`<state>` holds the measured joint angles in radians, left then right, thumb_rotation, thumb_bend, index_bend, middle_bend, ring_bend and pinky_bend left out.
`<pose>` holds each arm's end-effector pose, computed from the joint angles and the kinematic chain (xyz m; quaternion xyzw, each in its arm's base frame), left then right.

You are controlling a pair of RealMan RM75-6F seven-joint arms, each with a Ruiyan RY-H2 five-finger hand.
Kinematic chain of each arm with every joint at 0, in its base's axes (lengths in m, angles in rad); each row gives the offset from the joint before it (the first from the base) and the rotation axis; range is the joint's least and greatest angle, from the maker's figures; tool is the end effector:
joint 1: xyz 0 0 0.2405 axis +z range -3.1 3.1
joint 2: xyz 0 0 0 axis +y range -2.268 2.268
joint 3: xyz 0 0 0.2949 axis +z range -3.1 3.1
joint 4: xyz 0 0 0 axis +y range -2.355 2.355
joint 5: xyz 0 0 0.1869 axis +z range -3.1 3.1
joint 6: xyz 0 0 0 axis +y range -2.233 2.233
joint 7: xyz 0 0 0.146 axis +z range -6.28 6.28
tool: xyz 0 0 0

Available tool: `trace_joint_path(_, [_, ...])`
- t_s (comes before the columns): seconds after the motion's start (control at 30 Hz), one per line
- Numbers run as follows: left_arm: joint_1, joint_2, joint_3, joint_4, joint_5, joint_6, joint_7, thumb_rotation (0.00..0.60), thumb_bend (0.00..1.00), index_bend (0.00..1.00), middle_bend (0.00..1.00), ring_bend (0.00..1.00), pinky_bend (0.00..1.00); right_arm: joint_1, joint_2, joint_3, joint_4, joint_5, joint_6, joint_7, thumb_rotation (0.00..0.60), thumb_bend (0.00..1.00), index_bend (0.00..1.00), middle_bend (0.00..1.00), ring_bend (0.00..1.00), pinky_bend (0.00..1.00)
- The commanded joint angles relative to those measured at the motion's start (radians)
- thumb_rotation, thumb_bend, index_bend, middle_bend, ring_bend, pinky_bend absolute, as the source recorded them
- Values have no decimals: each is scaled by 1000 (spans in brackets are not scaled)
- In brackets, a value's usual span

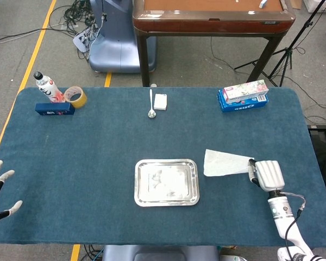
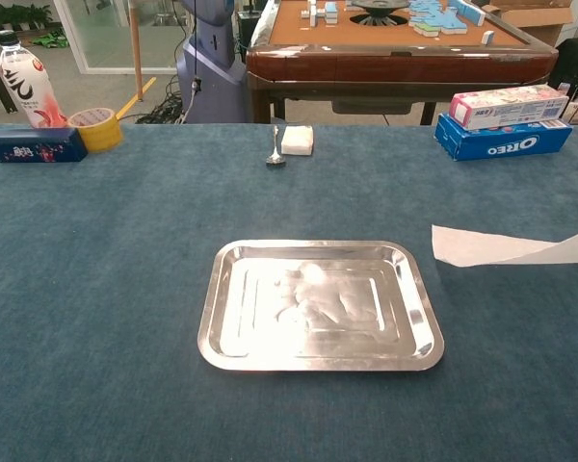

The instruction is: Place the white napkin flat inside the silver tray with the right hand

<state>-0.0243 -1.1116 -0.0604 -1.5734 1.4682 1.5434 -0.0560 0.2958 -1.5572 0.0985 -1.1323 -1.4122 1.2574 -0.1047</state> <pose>-0.3540 0.1651 0.2146 -0.5555 -0.3928 -0.3907 0.6202 -0.3521 -0.2706 0.0599 0.6536 -0.3632 0.3351 0.5732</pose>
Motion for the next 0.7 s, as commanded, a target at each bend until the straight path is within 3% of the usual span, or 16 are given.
trace_joint_path(0.03, [1, 1, -1, 0, 0, 2, -3, 600, 171, 209, 0, 0, 242, -2, -7, 5, -9, 4, 8, 5, 600, 658, 624, 1000, 1000, 1000])
trace_joint_path(0.7, [3, 5, -2, 0, -1, 5, -11, 600, 171, 209, 0, 0, 242, 18, -27, 23, -76, -35, 64, 15, 600, 677, 632, 1000, 1000, 1000])
